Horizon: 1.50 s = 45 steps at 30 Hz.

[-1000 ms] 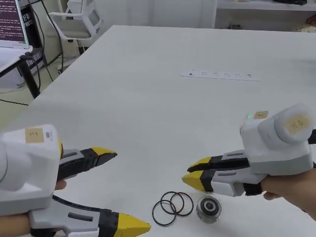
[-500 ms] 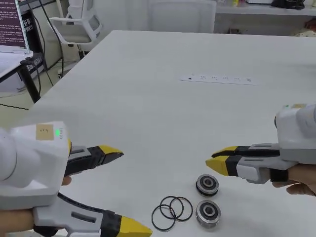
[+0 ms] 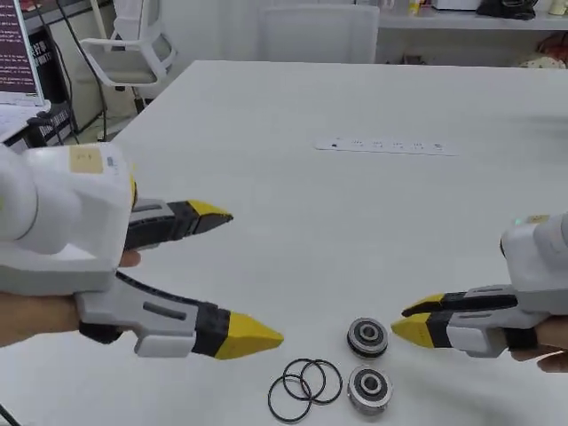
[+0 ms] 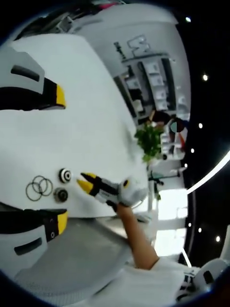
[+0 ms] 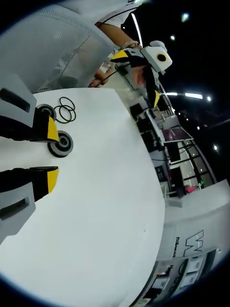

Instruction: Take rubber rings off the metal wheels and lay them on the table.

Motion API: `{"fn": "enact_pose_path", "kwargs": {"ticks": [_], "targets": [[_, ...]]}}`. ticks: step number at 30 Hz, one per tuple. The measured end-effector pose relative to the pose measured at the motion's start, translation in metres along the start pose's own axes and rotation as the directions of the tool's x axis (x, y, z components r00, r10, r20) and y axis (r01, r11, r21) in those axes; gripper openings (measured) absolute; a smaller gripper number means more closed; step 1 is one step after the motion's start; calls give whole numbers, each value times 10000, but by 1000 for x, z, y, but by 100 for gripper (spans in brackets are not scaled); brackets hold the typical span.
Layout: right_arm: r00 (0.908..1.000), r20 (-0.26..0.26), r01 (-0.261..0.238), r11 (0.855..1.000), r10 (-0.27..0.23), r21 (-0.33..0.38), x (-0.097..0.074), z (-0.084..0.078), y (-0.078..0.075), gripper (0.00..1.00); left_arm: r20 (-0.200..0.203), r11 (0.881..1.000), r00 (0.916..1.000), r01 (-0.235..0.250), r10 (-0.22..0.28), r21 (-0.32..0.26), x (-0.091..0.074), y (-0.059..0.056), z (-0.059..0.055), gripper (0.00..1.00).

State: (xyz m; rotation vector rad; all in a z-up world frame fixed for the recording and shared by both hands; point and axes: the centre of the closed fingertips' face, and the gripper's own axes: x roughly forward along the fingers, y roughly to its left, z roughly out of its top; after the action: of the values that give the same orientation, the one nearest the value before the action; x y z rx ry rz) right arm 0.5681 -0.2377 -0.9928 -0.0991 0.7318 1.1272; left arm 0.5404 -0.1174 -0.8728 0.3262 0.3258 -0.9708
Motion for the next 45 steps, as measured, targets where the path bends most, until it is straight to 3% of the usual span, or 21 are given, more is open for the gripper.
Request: {"fn": "enact_pose_path", "kwargs": {"ticks": [4,7,9,19,22,23,27,32,36,45], "targets": [[10000,40,16,9998,-15,-220,0,-1,-1,18,117,9991,9998,161,-166,399,10,1,19,84],[10000,15,0,9995,1,-322,1,-2,-2,20,956,9959,9946,310,-392,848,16,-3,52,82],[10000,-20,-53,9992,52,-401,2,-4,-1,20,1127,9949,9922,436,-538,905,21,-4,60,81],[9991,-349,-265,9958,235,-874,7,-11,3,23,923,9850,9895,974,-1112,1426,62,-16,70,74],[9984,-523,-279,9937,224,-1081,10,-15,3,22,699,9754,9914,950,-1109,1988,79,-17,65,66],[9979,-601,-303,9931,236,-1133,12,-16,4,22,449,9659,9905,1165,-1302,2312,86,-22,59,64],[9964,-795,-402,9905,299,-1317,14,-21,5,22,202,9597,9859,1569,-1661,2331,104,-31,44,60],[9945,-1003,-472,9864,315,-1576,19,-24,7,21,295,9715,9853,1605,-1681,1744,118,-30,23,56],[9944,-1008,-499,9844,331,-1688,20,-24,9,20,292,9783,9832,1758,-1800,1099,119,-32,6,52],[9954,-926,-394,9824,228,-1824,21,-23,7,19,-53,9871,9896,1441,-1441,693,128,-25,-29,37]]}}
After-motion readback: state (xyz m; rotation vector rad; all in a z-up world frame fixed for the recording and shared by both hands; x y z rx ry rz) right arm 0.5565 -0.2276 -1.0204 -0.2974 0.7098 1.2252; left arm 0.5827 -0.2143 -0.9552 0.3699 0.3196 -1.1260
